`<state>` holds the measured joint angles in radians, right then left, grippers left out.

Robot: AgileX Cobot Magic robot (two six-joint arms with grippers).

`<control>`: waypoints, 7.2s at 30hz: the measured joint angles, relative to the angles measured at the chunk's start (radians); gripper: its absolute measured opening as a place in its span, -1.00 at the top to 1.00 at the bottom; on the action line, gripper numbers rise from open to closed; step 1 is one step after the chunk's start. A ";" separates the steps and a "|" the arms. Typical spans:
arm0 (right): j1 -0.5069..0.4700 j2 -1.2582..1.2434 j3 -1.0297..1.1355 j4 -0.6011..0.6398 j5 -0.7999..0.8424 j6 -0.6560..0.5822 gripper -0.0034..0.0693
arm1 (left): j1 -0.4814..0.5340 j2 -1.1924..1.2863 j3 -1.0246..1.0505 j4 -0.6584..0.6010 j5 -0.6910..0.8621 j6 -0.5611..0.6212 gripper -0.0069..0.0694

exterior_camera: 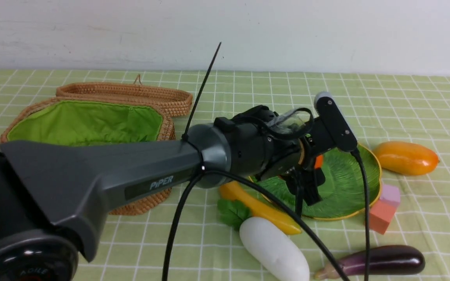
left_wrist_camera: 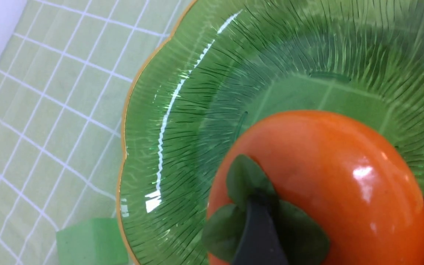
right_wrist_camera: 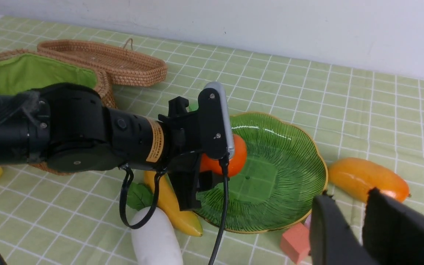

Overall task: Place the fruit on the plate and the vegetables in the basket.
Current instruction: Grab a tomato with your left arm and place it on the plate on the right, then take a daikon with your left arm and place it on the basket on the left.

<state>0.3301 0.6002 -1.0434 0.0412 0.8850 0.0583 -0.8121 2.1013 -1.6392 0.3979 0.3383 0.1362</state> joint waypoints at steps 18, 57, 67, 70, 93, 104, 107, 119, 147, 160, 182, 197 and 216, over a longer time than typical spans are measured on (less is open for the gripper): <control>0.000 0.000 0.000 0.000 0.043 -0.003 0.41 | 0.000 -0.265 0.014 -0.150 0.435 0.002 -0.24; 0.000 0.000 0.000 0.360 0.382 -0.416 0.36 | 0.000 -0.224 0.419 -0.739 0.113 1.354 -0.35; 0.000 0.000 0.000 0.342 0.382 -0.416 0.34 | 0.000 -0.215 0.411 -0.749 0.109 1.381 -0.35; 0.000 0.000 0.000 0.329 0.382 -0.416 0.33 | 0.000 -0.220 0.413 -0.788 0.110 1.383 -0.54; 0.000 0.000 0.000 0.317 0.382 -0.416 0.32 | 0.001 -0.155 0.412 -0.692 0.062 1.387 -0.64; 0.000 0.000 0.000 0.318 0.382 -0.416 0.31 | 0.001 -0.179 0.413 -0.682 0.156 1.249 -0.47; 0.000 0.000 0.000 0.318 0.382 -0.416 0.31 | 0.001 -0.203 0.416 -0.681 0.171 1.194 -0.47; 0.000 0.000 0.000 0.282 0.382 -0.416 0.29 | 0.000 -0.265 0.418 -0.689 0.168 1.079 -0.47; 0.000 0.000 0.000 0.226 0.295 -0.346 0.27 | 0.000 -0.348 0.418 -0.634 0.204 0.687 -0.47; 0.000 0.000 0.000 0.297 -0.083 -0.314 0.27 | 0.000 -0.506 0.413 -0.440 0.311 0.319 -0.47; 0.000 0.000 0.000 0.342 -0.128 -0.314 0.27 | 0.262 -0.636 0.380 0.002 0.322 -0.088 -0.47; 0.000 0.000 0.000 0.365 -0.138 -0.315 0.27 | 0.545 -0.516 0.378 0.125 0.191 -0.099 -0.47; 0.000 0.000 0.000 0.365 -0.128 -0.315 0.25 | 0.546 -0.575 0.378 0.116 0.201 -0.099 -0.81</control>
<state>0.3301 0.6002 -1.0434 0.4059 0.7574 -0.2569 -0.2661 1.5258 -1.2613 0.5140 0.5395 0.0377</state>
